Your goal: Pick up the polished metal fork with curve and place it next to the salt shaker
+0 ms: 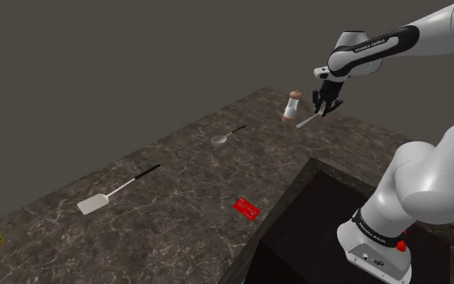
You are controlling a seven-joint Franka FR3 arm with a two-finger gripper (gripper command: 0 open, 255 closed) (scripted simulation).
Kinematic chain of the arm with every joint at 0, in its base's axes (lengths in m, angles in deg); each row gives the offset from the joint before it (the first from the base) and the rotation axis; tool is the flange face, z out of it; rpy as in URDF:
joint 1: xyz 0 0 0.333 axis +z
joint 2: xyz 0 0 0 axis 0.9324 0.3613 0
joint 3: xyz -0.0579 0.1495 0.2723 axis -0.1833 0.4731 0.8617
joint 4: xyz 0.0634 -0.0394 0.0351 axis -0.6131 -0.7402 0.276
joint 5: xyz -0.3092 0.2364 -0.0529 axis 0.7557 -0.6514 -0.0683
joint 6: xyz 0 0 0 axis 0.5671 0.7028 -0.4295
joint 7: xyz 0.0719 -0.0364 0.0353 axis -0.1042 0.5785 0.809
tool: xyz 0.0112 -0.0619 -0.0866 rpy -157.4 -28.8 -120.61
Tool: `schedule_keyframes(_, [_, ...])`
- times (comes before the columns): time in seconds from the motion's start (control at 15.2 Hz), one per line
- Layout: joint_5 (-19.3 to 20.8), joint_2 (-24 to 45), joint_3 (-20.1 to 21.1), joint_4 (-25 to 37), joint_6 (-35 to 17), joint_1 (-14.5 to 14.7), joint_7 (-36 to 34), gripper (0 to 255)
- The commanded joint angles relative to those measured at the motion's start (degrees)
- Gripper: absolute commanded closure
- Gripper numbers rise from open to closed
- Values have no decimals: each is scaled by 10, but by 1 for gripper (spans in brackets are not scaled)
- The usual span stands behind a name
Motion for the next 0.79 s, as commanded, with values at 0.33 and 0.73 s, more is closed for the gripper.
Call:
schedule_keyframes(0.33, [-27,41,-24,-29,-63,12,21,255])
schedule_keyframes(0.73, [-71,90,-44,-49,-117,25,54,255])
